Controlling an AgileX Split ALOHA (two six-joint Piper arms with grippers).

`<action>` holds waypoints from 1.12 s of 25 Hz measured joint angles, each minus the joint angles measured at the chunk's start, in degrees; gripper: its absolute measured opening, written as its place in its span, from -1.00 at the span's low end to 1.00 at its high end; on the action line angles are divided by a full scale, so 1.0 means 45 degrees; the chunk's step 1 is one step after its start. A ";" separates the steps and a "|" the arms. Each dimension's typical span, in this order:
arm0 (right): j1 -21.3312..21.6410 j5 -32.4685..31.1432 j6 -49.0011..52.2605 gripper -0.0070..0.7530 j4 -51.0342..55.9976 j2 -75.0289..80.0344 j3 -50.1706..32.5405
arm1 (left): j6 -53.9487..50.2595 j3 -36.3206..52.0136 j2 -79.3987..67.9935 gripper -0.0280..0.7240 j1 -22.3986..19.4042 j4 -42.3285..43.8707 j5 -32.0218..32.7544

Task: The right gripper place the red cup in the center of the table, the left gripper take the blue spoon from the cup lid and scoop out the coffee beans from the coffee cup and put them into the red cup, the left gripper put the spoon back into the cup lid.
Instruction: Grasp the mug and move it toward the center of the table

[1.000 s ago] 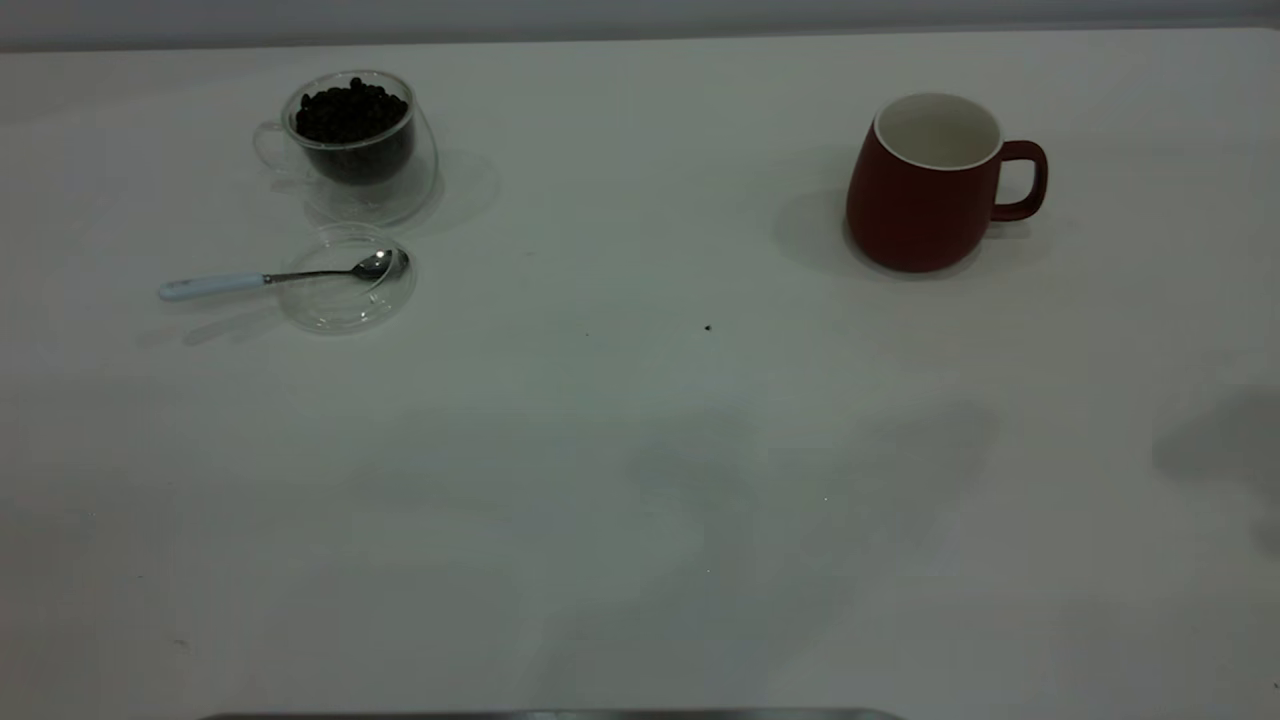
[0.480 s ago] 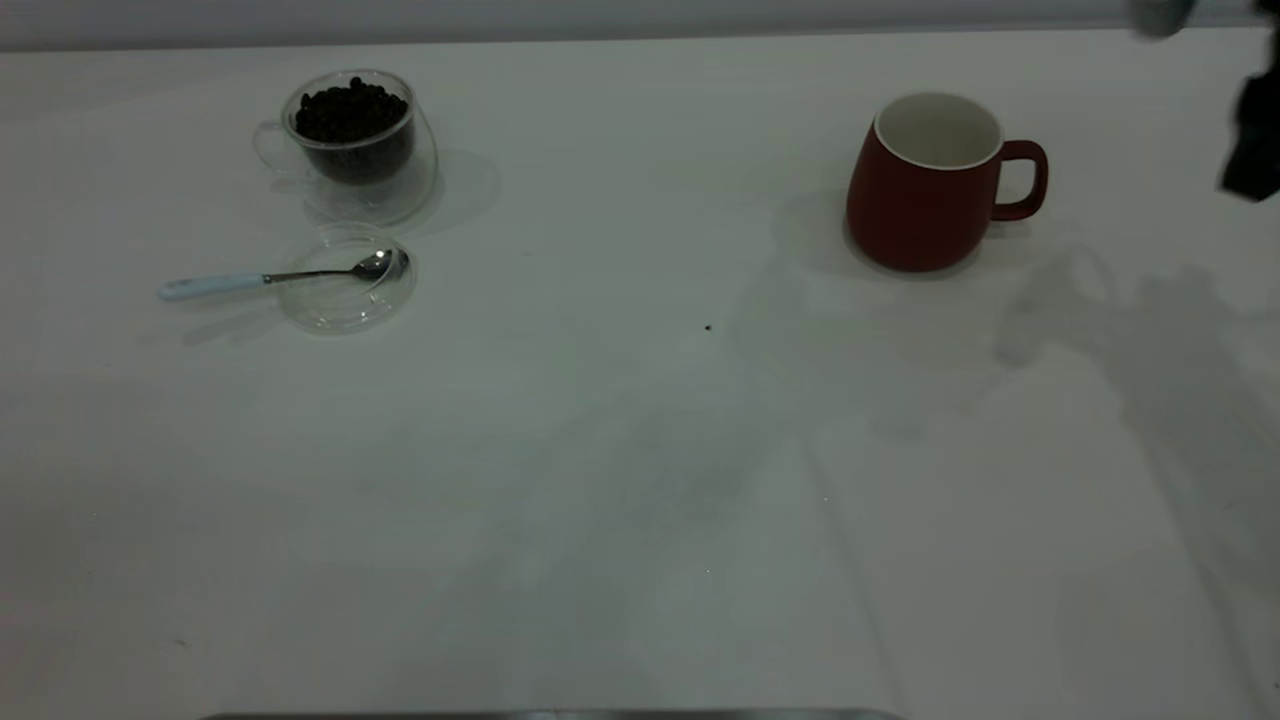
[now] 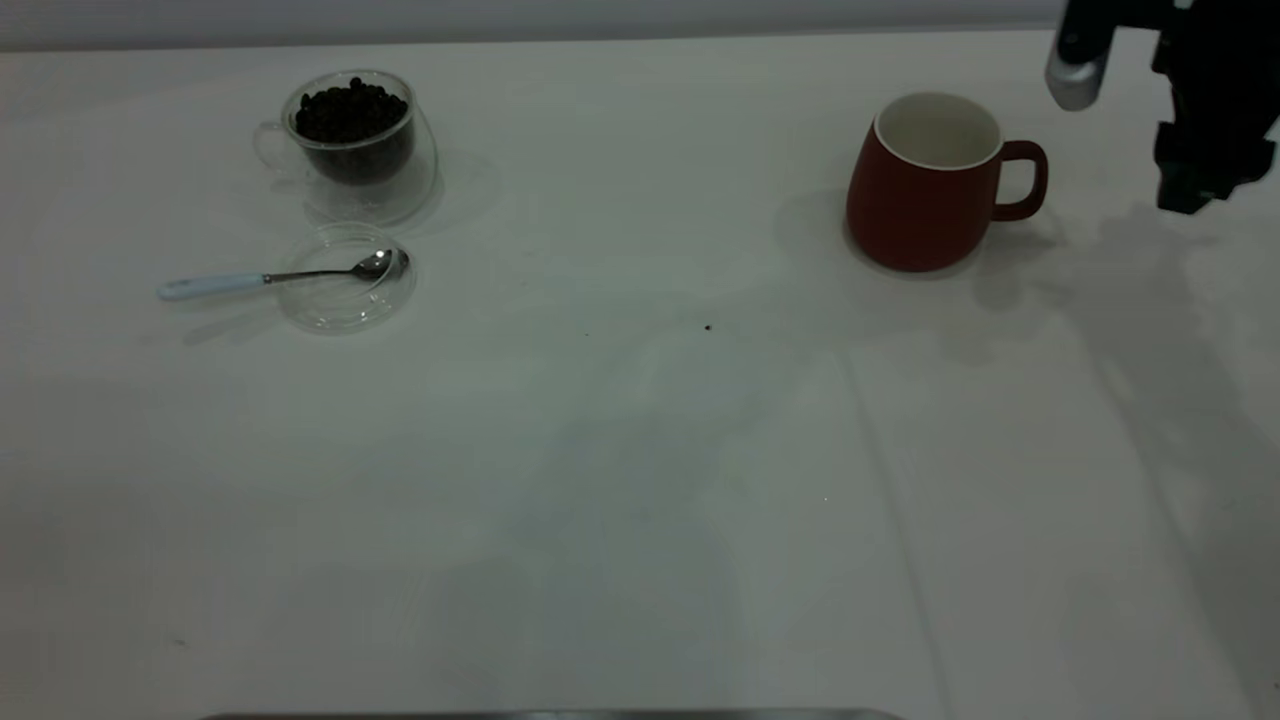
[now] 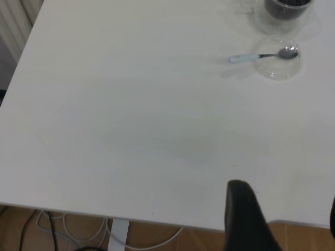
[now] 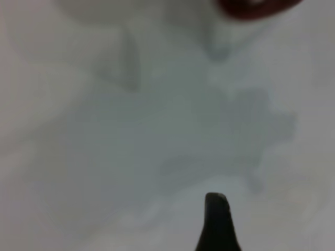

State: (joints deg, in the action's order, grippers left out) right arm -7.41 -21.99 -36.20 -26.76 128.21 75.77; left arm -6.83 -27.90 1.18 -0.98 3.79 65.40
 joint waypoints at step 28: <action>-0.4898 0.2085 -0.0048 0.57 -0.0863 0.1093 0.0448 | 0.0000 0.0000 0.0000 0.27 0.0000 0.0000 0.0000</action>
State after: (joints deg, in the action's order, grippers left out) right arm -29.45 -12.61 -36.41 -30.65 133.13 77.78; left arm -6.83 -27.90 1.18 -0.98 3.79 65.40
